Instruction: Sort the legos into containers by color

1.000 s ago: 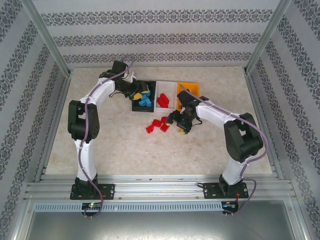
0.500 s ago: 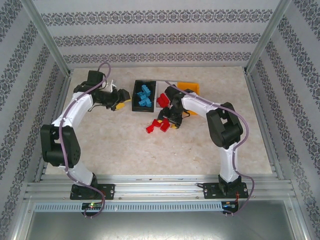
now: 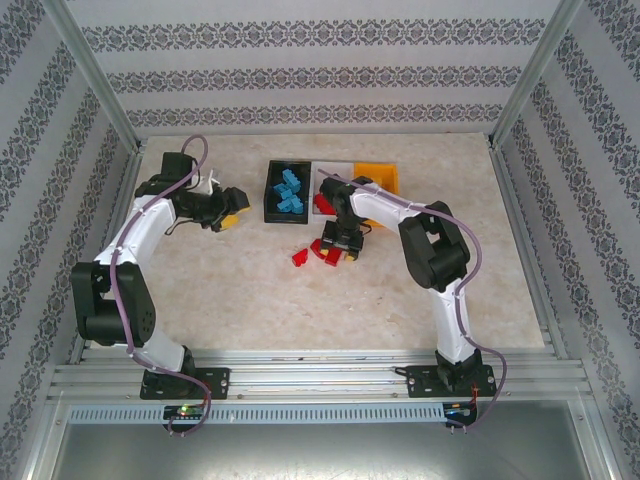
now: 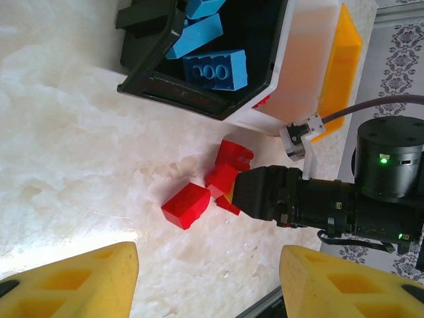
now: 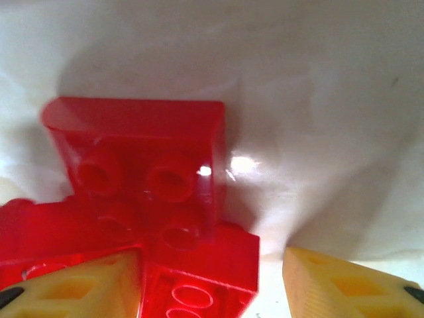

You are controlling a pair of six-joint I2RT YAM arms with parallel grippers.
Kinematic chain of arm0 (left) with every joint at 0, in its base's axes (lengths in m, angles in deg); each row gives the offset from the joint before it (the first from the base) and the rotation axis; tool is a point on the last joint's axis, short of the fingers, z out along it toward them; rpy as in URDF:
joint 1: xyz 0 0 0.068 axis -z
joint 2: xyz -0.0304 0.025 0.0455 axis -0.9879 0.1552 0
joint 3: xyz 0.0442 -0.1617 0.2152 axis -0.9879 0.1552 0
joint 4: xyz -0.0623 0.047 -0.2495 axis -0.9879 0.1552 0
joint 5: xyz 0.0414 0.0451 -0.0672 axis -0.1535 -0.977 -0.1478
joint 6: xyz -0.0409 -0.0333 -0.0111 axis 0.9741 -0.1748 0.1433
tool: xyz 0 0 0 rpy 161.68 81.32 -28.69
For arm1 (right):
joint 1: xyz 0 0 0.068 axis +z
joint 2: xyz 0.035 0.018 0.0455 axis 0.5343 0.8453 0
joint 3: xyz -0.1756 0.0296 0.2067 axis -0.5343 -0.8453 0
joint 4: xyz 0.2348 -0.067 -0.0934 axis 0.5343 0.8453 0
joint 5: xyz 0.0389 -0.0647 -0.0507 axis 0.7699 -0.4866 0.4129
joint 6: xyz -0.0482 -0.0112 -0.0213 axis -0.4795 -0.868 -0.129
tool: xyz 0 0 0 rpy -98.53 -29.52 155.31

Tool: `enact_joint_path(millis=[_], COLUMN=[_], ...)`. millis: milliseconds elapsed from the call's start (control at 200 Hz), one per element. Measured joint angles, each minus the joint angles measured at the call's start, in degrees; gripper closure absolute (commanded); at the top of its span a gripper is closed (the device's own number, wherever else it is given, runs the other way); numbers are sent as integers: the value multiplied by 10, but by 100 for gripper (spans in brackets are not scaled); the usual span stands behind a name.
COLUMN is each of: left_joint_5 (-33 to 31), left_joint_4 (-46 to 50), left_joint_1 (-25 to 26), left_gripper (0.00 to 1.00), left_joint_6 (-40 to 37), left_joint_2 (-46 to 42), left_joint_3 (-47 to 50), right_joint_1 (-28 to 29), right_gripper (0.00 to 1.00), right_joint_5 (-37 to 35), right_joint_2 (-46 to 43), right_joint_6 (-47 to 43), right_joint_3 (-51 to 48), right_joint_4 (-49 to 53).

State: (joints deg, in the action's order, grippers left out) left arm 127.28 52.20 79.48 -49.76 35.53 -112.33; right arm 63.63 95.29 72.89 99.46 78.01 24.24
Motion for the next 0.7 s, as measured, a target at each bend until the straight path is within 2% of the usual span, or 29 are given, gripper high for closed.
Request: enact_joint_path(millis=[230,510,699], left_joint_5=[7,11,24], left_joint_4=[-1,-2,-11], left_joint_1=[0,0,2], left_gripper=[41,41,41], left_joint_6=[0,1,5], left_joint_2=[0,0,0], left_joint_3=[0,5,17], right_joint_1=[4,4,4], right_gripper=[75,74,74], right_joint_5=[-17,-38,-40], right_joint_2=[-11,-65,-122], right_joint_6=[-3,0,1], right_joint_3=[-11,-74,-64], right_joint_4=[5,6,10])
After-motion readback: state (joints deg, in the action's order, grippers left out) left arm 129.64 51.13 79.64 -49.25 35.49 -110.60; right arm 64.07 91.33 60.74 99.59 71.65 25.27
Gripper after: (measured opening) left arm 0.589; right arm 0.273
